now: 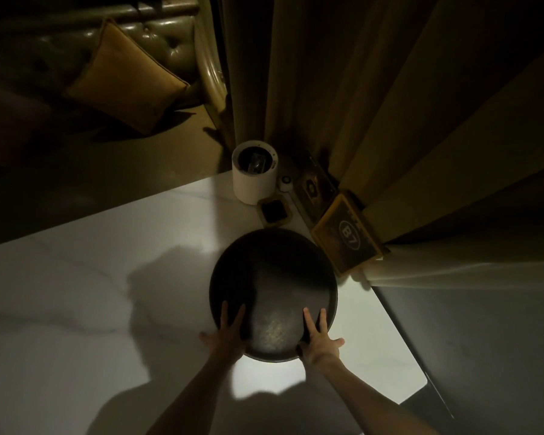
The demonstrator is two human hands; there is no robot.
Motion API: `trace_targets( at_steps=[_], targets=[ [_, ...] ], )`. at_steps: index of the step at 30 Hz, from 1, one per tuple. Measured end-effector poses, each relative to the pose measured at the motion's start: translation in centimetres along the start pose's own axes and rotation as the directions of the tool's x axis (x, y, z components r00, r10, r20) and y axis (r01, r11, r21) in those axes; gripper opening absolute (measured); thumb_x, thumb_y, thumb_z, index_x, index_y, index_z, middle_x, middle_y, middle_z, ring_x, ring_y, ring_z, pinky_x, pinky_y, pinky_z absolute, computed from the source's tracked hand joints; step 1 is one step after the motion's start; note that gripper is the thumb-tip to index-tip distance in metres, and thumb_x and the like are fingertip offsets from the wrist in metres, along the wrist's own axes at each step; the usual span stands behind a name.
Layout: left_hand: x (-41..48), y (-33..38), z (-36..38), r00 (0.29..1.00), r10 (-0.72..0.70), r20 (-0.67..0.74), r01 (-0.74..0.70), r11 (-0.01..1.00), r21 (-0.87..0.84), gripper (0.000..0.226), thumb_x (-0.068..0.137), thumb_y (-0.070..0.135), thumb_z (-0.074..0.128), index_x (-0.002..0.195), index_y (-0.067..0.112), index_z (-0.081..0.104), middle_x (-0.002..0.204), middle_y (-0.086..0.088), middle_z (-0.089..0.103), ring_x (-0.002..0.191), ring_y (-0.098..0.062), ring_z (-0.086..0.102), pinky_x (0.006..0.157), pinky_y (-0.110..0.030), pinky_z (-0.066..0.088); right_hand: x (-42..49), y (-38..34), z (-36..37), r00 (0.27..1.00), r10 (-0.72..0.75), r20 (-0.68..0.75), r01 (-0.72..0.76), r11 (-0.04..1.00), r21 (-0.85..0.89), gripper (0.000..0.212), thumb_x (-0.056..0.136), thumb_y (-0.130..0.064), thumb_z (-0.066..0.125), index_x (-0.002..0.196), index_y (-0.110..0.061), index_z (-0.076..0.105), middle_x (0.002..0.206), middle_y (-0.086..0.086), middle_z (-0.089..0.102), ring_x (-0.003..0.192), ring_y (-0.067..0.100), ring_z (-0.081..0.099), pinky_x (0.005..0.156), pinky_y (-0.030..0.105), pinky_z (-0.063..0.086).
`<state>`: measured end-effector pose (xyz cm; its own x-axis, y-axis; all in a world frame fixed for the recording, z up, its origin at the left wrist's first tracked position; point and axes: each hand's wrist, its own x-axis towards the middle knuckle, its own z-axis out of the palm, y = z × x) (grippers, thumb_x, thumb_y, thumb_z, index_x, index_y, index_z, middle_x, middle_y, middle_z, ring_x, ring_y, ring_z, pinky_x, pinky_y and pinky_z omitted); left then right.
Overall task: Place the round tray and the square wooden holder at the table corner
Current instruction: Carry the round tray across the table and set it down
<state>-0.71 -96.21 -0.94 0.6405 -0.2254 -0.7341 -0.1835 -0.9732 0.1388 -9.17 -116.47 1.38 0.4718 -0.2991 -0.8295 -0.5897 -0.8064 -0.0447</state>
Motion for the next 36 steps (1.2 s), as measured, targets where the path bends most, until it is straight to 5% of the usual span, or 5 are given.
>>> trace_targets(
  at_steps=[10,17,22,28,36],
  targets=[
    [-0.3,-2.2,-1.1,0.996,0.061,0.071,-0.06,0.998,-0.014,0.079,0.087,0.05,0.054,0.149,0.034,0.007,0.162,-0.006,-0.008,0.136,-0.035,0.041,0.109,-0.046,0.039,-0.1,1.7,-1.5,0.998,-0.066,0.024,0.069,0.991,-0.113,0.075,0.098,-0.043,0.049,0.156,-0.041,0.001,0.167,0.003,-0.015,0.143,0.035,0.039,0.112,0.046,0.042],
    [-2.7,-3.5,-4.1,0.989,0.141,0.035,-0.141,0.99,-0.019,0.056,0.098,0.03,0.042,0.149,0.021,0.02,0.159,-0.01,0.021,0.14,-0.03,0.034,0.115,-0.04,0.03,-1.3,0.4,-4.6,0.974,-0.075,-0.214,0.025,0.973,-0.229,0.032,0.097,-0.024,0.047,0.127,-0.018,0.06,0.129,0.008,0.065,0.118,0.029,0.063,0.098,0.037,0.048],
    [-4.9,-4.1,-7.4,0.995,0.05,-0.087,-0.056,0.996,-0.067,0.045,0.096,0.038,0.039,0.141,0.031,0.038,0.15,-0.003,0.041,0.135,-0.025,0.042,0.112,-0.041,0.034,-2.3,-2.8,-6.5,0.963,-0.097,-0.25,0.079,0.994,-0.081,0.036,0.1,-0.032,0.045,0.121,-0.011,0.065,0.121,0.011,0.067,0.113,0.03,0.065,0.096,0.038,0.049],
    [-10.3,-7.2,-10.8,0.935,-0.058,-0.35,-0.11,0.891,-0.441,0.037,0.096,0.027,0.047,0.132,0.022,0.051,0.135,-0.008,0.059,0.121,-0.028,0.056,0.105,-0.041,0.045,-6.3,-10.0,-8.2,0.906,-0.275,-0.323,0.368,0.887,0.278,0.038,0.101,-0.047,0.039,0.125,-0.026,0.061,0.124,0.006,0.065,0.117,0.03,0.061,0.101,0.044,0.048],
    [-19.9,-19.9,-9.1,0.872,-0.185,-0.454,-0.106,0.833,-0.543,0.04,0.096,0.026,0.049,0.136,0.019,0.047,0.142,-0.007,0.051,0.13,-0.024,0.048,0.111,-0.04,0.037,-15.2,-18.0,-4.0,0.71,-0.563,-0.424,0.671,0.724,0.162,0.045,0.098,-0.05,0.046,0.135,-0.026,0.057,0.134,0.0,0.063,0.122,0.02,0.059,0.098,0.03,0.044]
  ],
)
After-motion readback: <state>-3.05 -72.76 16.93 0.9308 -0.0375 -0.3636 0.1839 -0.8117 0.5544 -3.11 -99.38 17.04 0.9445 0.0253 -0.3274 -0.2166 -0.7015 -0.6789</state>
